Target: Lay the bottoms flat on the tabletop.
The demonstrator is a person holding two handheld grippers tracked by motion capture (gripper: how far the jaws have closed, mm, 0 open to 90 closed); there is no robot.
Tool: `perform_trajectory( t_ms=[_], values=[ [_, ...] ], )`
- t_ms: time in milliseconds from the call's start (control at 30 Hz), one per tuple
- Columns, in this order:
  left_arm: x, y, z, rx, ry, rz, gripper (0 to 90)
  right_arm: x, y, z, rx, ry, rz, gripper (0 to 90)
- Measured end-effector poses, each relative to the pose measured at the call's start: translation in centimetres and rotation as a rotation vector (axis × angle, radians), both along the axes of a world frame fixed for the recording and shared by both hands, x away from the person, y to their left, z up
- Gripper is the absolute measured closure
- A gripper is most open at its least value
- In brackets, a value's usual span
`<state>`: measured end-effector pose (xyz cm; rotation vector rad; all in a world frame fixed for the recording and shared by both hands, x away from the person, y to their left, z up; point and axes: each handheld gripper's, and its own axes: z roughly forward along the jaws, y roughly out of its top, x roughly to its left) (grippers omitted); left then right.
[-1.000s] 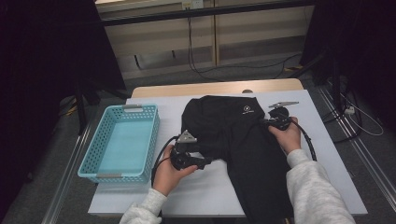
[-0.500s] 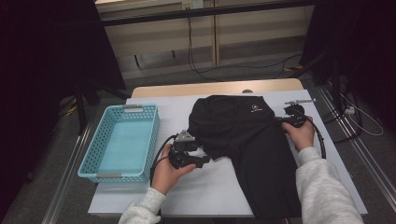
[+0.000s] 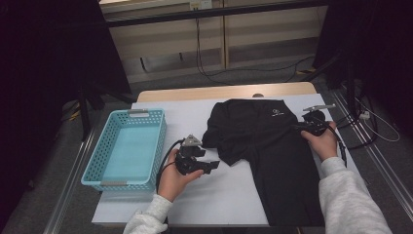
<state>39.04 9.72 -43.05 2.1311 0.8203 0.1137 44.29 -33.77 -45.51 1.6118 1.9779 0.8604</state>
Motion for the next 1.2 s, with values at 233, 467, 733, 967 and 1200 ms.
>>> perform_trajectory(
  t_ms=[233,467,733,967,1200],
  values=[
    [0.2,0.3,0.2,0.001,-0.016,0.011,26.3,-3.3,-0.5,1.0,0.012,-0.016,0.008,42.6],
    [0.1,0.1,0.4,0.006,-0.024,0.008,25.2,-7.9,0.3,1.4,-0.011,-0.031,0.049,37.0],
    [0.2,0.3,0.4,0.013,-0.030,0.011,25.3,-12.7,-0.7,0.6,0.020,0.018,0.011,43.9],
    [0.3,0.5,0.5,0.020,-0.035,0.014,24.9,-14.4,-0.6,0.5,0.029,0.048,0.041,72.5],
    [0.2,0.4,0.4,0.026,-0.031,0.016,24.5,-13.8,-1.0,0.4,0.058,0.036,0.058,90.0]
  ],
)
